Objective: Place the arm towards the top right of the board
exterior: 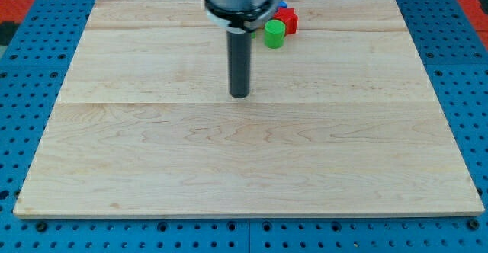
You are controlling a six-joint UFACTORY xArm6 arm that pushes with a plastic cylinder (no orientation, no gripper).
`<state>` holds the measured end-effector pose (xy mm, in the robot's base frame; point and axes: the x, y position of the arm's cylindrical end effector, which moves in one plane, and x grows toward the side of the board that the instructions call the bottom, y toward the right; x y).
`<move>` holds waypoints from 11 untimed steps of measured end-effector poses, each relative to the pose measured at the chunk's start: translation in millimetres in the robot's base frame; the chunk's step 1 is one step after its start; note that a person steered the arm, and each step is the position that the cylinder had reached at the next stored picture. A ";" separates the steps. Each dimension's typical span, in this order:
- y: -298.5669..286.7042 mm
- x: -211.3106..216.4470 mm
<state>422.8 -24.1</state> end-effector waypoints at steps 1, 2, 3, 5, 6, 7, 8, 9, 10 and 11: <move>-33.4 0.0; -43.2 0.0; 31.1 0.0; 175.0 -49.1; 233.9 -87.6; 233.9 -120.2; 232.3 -173.8; 224.0 -218.8; 210.0 -231.1; 169.9 -231.5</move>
